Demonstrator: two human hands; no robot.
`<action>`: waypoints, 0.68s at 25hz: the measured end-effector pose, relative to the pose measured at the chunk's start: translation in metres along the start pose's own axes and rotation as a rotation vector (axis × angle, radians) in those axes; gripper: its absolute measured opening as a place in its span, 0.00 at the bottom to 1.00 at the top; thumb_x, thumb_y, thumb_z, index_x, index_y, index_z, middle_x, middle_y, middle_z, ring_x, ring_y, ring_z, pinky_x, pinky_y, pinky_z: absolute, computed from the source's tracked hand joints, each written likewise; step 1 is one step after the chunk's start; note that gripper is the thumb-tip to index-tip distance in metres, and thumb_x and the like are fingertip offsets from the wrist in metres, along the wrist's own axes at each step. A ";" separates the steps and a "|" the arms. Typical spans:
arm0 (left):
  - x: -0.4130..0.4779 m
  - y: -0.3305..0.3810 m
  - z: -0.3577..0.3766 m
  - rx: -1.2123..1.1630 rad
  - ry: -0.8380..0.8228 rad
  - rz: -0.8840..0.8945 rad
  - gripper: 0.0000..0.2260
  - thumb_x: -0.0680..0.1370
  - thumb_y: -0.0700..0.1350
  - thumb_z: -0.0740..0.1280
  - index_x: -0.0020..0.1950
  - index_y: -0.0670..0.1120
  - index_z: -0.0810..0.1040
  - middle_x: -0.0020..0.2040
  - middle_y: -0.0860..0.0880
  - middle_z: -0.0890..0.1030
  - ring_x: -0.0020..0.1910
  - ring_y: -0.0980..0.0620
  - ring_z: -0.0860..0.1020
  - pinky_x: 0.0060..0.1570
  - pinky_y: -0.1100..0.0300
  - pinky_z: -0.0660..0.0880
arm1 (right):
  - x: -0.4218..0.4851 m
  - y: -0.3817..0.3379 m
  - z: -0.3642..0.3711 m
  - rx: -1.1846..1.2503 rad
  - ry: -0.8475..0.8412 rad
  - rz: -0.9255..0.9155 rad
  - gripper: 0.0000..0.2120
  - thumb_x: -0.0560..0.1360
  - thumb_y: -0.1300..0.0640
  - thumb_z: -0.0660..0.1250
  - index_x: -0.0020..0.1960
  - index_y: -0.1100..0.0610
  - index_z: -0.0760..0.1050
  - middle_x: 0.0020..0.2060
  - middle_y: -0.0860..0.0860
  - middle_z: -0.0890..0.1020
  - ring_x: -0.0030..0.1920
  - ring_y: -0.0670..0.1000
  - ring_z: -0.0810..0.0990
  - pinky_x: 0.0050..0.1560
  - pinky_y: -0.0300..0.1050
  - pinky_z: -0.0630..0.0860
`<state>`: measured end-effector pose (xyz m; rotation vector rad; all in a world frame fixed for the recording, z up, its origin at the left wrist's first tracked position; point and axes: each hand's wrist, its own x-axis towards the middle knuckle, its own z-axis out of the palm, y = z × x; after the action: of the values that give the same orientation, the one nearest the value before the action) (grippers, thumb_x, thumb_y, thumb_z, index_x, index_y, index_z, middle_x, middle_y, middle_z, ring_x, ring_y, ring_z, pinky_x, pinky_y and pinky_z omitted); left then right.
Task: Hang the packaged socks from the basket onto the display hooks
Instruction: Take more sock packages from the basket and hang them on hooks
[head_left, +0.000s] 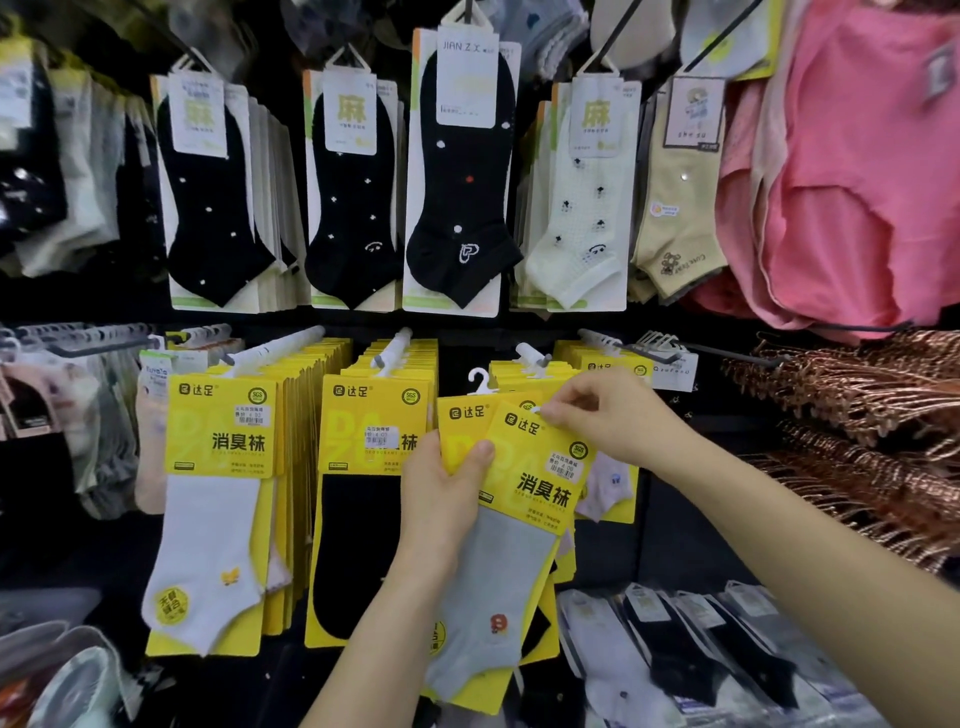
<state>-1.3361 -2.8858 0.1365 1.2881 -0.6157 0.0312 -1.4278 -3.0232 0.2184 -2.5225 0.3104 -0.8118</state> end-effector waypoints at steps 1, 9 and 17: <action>0.000 0.000 0.001 0.008 0.003 0.001 0.05 0.76 0.41 0.68 0.46 0.52 0.77 0.47 0.50 0.83 0.47 0.51 0.81 0.47 0.51 0.79 | -0.003 -0.001 -0.001 -0.005 -0.007 -0.002 0.08 0.73 0.51 0.69 0.37 0.53 0.79 0.35 0.43 0.79 0.39 0.44 0.77 0.41 0.39 0.74; -0.004 -0.002 0.005 -0.018 0.009 -0.040 0.04 0.75 0.42 0.68 0.47 0.51 0.78 0.49 0.48 0.83 0.49 0.49 0.81 0.50 0.49 0.79 | -0.002 -0.002 -0.003 -0.004 0.025 0.022 0.06 0.78 0.58 0.61 0.43 0.56 0.74 0.36 0.49 0.77 0.38 0.49 0.74 0.40 0.43 0.71; -0.003 0.013 -0.009 0.084 0.205 0.151 0.05 0.78 0.45 0.64 0.45 0.55 0.72 0.44 0.59 0.78 0.42 0.67 0.76 0.40 0.71 0.70 | 0.038 -0.007 -0.011 -0.023 0.187 0.026 0.12 0.77 0.61 0.59 0.36 0.50 0.70 0.35 0.48 0.77 0.36 0.47 0.73 0.34 0.41 0.68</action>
<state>-1.3398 -2.8728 0.1453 1.2979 -0.5379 0.3134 -1.4035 -3.0340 0.2483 -2.4620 0.4150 -1.0419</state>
